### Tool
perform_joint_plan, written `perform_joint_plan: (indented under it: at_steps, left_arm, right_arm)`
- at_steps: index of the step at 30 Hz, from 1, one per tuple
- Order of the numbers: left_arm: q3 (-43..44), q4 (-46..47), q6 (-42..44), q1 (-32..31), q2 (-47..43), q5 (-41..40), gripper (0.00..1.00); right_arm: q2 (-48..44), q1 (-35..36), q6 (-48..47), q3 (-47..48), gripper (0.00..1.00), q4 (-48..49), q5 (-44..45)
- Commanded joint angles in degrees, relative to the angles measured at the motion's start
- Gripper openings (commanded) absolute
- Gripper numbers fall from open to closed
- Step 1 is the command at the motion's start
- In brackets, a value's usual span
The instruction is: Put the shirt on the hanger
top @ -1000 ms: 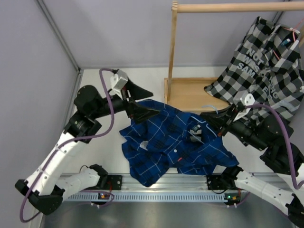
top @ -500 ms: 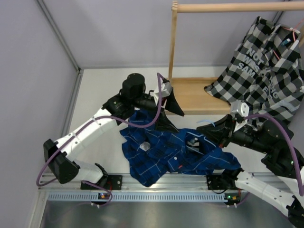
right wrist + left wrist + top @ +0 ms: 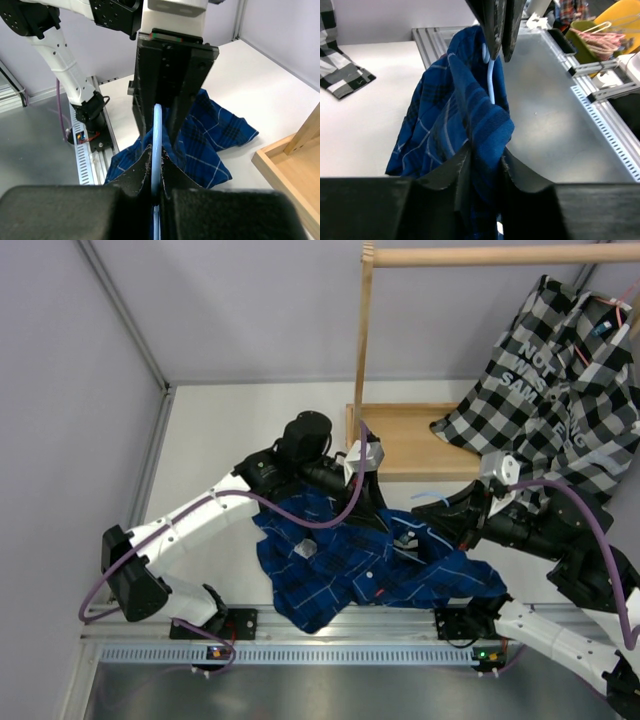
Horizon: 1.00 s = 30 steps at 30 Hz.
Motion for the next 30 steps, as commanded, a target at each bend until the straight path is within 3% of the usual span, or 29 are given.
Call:
perform_joint_plan:
  at_steps: [1, 2, 4, 5, 8, 12, 15, 19, 24, 30]
  left_arm:
    - [2.35, -5.12, 5.61, -0.85, 1.19, -3.37, 0.26]
    - [2.53, -5.92, 5.97, -0.94, 1.45, -3.99, 0.14]
    - [2.79, -6.45, 6.32, -0.94, 1.45, -4.35, 0.09]
    - [2.88, -6.45, 6.32, -1.02, 1.36, -4.52, 0.0]
    - [3.14, -6.54, 6.33, -1.11, 0.75, -4.26, 0.0]
    - [3.67, -8.91, 8.86, -1.11, -0.83, -1.71, 0.0]
    - [4.55, -11.89, 10.54, -1.11, -1.71, -1.71, 0.0]
    - [5.08, -13.4, 11.6, -1.11, -3.81, -3.11, 0.0]
    - [6.22, -13.4, 11.07, -1.11, -4.53, -2.42, 0.0]
    - [8.5, -13.48, 10.02, -1.11, -4.35, 2.32, 0.0]
  right_arm:
    - [0.11, 0.65, -0.49, 0.38, 0.0, 3.03, -0.57]
    - [0.11, 0.65, -0.41, 0.56, 0.0, 3.03, -0.66]
    - [0.11, 0.56, -0.49, 0.74, 0.0, 3.03, -0.66]
    - [0.02, 0.65, -0.49, 0.82, 0.0, 3.03, -0.74]
    - [-0.15, 0.65, -0.23, 0.13, 0.0, 3.38, -1.27]
    - [-2.69, 0.65, -0.75, -1.63, 0.39, 2.6, -0.31]
    - [-5.67, 0.65, -2.07, -1.46, 0.54, -1.52, 3.28]
    - [-9.81, 0.65, -2.95, 1.96, 0.55, -12.06, 8.57]
    - [-13.59, 0.65, -3.75, 5.04, 0.59, -25.23, 5.07]
    - [-14.57, 0.65, -2.95, 2.32, 0.59, -27.73, -0.75]
